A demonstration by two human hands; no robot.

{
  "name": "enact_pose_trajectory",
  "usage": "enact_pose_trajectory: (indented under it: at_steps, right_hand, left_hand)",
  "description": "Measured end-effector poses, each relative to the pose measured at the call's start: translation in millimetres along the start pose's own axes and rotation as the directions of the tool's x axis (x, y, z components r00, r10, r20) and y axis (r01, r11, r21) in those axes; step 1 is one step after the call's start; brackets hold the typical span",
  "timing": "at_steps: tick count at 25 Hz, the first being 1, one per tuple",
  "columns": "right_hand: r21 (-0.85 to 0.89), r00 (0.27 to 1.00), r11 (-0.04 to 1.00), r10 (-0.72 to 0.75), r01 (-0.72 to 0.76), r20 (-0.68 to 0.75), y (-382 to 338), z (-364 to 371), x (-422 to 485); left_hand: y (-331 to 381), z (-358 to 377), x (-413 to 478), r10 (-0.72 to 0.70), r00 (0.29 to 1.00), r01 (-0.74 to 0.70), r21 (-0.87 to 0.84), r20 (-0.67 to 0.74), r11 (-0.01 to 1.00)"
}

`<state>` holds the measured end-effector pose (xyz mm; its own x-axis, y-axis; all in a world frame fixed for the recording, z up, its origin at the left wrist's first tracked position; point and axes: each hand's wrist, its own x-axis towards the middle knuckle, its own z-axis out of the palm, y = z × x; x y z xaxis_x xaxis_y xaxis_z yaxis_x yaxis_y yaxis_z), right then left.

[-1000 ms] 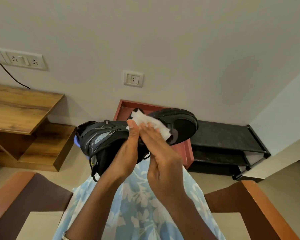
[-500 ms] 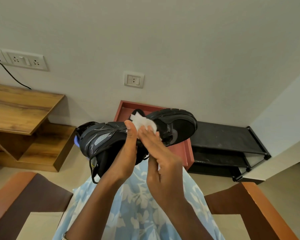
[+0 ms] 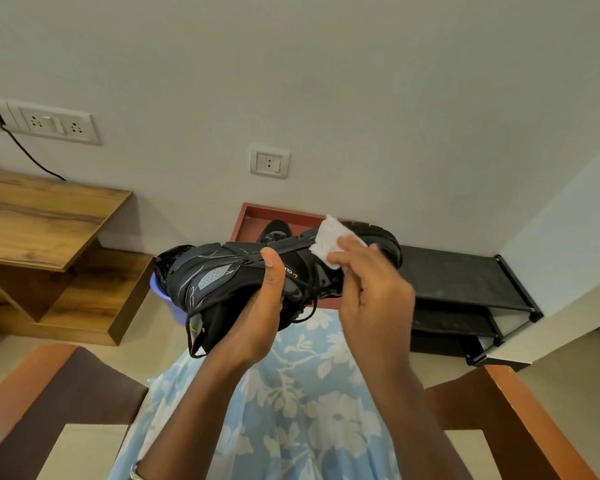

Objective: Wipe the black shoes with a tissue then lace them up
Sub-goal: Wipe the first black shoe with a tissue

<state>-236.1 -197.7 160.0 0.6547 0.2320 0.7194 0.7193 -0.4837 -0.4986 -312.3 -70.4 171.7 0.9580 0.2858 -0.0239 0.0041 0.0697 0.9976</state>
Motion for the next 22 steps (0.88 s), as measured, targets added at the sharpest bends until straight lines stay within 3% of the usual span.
enact_pose_trajectory:
  at_steps: [6,12,13,15,18,20,22]
  right_hand:
    - [0.367,0.957,0.923,-0.202,0.115,0.208,-35,7,-17]
    - [-0.073,0.995,0.997,-0.006,0.013,0.102,9,2,11]
    - [-0.030,0.990,1.000,0.001,0.004,0.141,5,4,11]
    - [0.213,0.958,0.977,-0.043,-0.019,0.282,-11,4,8]
    - [0.489,0.899,0.868,-0.145,-0.084,0.412,-29,2,4]
    - [0.524,0.888,0.847,-0.166,-0.095,0.429,-27,0,7]
    - [0.408,0.908,0.912,-0.136,-0.041,0.395,-14,-1,13]
  left_hand:
    - [-9,-5,-2,0.097,0.992,-0.104,0.106,0.076,0.989]
    - [-1,-5,-6,0.072,0.997,-0.077,0.268,0.026,0.960]
    - [0,-5,-6,0.090,0.995,-0.100,0.303,0.048,0.948]
    - [-2,-6,-4,0.145,0.982,-0.176,0.312,0.118,0.934]
    - [-11,-7,-1,0.142,0.966,-0.204,0.299,0.217,0.932]
    - [-11,-10,0,0.104,0.965,-0.175,0.294,0.242,0.940]
    - [-6,-9,-4,0.106,0.974,-0.165,0.312,0.199,0.936]
